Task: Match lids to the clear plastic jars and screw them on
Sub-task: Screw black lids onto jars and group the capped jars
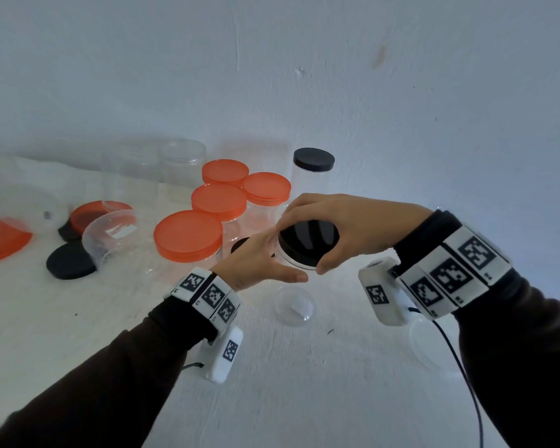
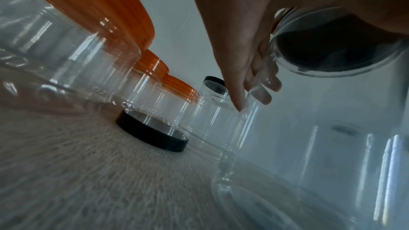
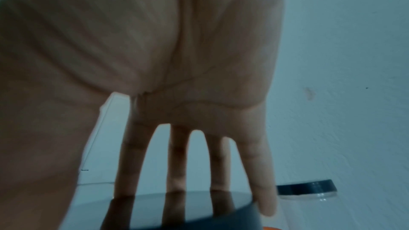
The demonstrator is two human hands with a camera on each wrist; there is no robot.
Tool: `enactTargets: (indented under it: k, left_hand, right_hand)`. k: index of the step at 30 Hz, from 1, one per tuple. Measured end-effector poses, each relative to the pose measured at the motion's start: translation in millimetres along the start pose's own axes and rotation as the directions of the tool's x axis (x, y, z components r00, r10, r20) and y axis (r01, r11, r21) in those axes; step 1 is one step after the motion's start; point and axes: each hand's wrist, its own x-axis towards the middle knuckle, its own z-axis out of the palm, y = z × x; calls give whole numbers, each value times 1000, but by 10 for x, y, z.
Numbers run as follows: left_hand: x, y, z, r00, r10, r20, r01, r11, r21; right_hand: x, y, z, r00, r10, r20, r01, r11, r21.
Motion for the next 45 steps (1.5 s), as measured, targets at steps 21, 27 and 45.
enactTargets:
  k: [21,27,45]
  left_hand:
    - [-9,55,-36,996,-67,52,66,998,23]
    - [-24,27,-12,999,-40,5,40,999,5]
    - [-116,133,81,997,-10,-77,10,1000,11]
  right_hand:
    - [79,-43,-27,1000,7,22,-6,998,-65]
    - [51,-90,25,995,71,-75,-80,990,-116]
    - [58,-298,225,893,240,-379,-349,904,-248]
